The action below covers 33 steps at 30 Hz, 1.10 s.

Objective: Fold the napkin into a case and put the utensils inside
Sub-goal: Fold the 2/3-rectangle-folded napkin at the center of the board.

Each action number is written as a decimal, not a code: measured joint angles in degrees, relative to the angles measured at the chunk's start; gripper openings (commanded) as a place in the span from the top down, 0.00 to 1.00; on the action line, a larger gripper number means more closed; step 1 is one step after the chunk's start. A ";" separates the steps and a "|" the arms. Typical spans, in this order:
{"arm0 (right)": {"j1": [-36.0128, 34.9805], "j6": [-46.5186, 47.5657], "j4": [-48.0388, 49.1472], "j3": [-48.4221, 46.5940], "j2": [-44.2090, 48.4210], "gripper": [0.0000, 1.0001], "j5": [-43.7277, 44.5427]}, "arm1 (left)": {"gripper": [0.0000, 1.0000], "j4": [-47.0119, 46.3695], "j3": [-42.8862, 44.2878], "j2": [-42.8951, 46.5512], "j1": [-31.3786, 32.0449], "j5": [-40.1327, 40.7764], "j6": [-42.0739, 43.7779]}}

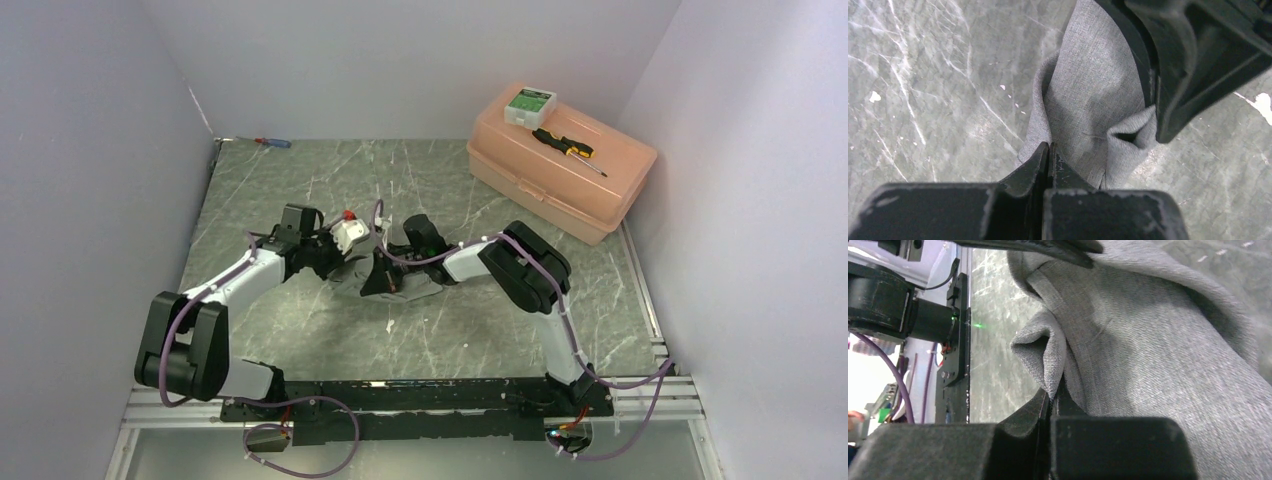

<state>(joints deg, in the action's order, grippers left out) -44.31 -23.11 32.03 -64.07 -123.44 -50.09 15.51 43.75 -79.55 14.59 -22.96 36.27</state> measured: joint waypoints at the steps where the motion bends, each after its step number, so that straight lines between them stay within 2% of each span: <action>1: 0.26 -0.79 -0.39 0.00 -0.02 1.00 -0.17 | 0.97 -0.04 -0.37 0.48 0.00 -0.15 -0.07; 10: 4.04 -9.14 0.59 -0.50 -0.37 1.00 -1.40 | 0.97 -0.07 -2.38 2.05 0.00 -0.68 -1.27; 21: 3.85 -12.02 -4.20 -3.85 -1.07 1.00 -1.62 | 0.97 -0.50 -3.78 3.23 0.33 -1.84 -1.33; 26: 3.76 -12.68 -11.13 -10.25 -3.06 1.00 -3.19 | 0.97 -0.96 -5.09 4.46 0.83 -2.27 0.55; 33: 4.07 -11.30 -27.15 -17.64 -7.19 1.00 -0.94 | 0.97 -1.57 -6.56 6.19 1.11 -2.27 1.14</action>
<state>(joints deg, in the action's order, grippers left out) -40.25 -34.41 4.89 -81.71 -130.63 -51.03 13.93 37.19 -73.36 15.70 -25.23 37.41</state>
